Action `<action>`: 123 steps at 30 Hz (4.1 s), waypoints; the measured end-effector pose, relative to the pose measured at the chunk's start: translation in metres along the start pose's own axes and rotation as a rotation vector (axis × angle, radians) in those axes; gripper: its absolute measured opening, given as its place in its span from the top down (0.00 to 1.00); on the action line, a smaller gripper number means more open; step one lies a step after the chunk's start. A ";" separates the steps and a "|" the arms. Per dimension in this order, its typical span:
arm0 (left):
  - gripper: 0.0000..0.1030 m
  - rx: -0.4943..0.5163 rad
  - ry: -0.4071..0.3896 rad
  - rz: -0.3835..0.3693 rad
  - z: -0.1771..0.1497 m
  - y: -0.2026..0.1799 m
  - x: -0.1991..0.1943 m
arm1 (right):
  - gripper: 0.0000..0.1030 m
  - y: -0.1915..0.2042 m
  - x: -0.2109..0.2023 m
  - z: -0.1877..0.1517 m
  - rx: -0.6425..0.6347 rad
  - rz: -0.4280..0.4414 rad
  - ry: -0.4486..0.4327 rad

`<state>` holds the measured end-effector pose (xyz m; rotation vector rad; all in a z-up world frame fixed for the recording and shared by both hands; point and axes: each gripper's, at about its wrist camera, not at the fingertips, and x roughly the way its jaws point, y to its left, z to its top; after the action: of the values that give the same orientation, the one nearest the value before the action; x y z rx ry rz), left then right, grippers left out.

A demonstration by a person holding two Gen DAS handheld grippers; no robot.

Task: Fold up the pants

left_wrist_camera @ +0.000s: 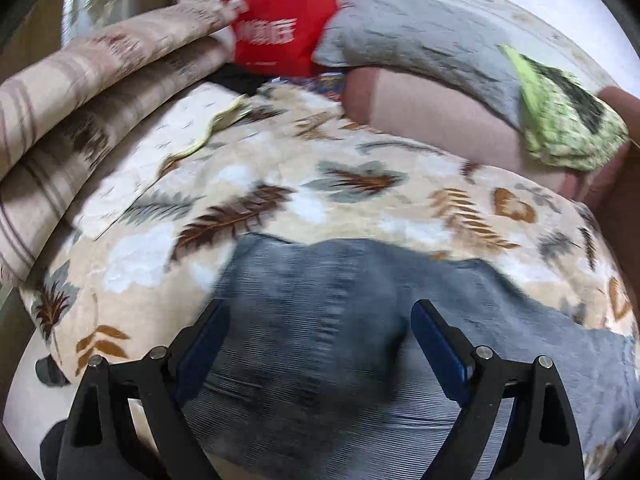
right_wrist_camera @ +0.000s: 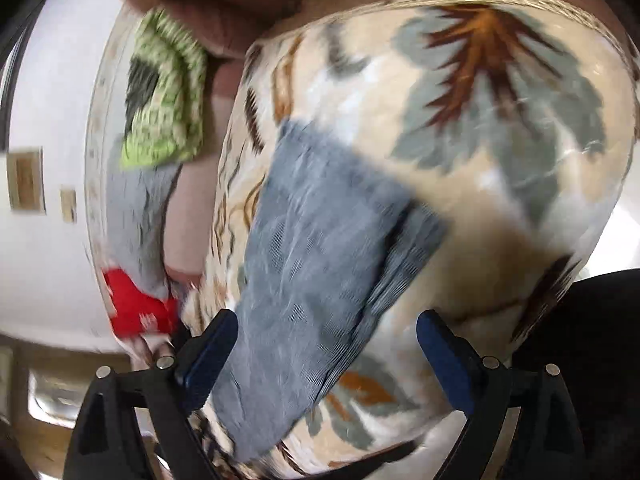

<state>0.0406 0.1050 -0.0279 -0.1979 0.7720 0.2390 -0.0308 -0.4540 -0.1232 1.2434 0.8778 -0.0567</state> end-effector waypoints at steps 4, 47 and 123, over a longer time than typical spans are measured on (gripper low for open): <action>0.11 0.097 0.053 -0.124 -0.003 -0.069 -0.010 | 0.09 -0.006 0.002 0.012 0.045 0.020 -0.013; 0.00 0.606 0.274 -0.202 -0.092 -0.256 0.037 | 0.72 0.030 -0.005 0.050 -0.218 -0.314 -0.006; 0.03 0.458 0.300 -0.145 -0.091 -0.159 0.019 | 0.07 0.079 0.085 -0.074 -0.304 0.139 0.509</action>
<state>0.0387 -0.0682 -0.0916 0.1480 1.0836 -0.1117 0.0249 -0.3284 -0.1157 1.0406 1.1820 0.5073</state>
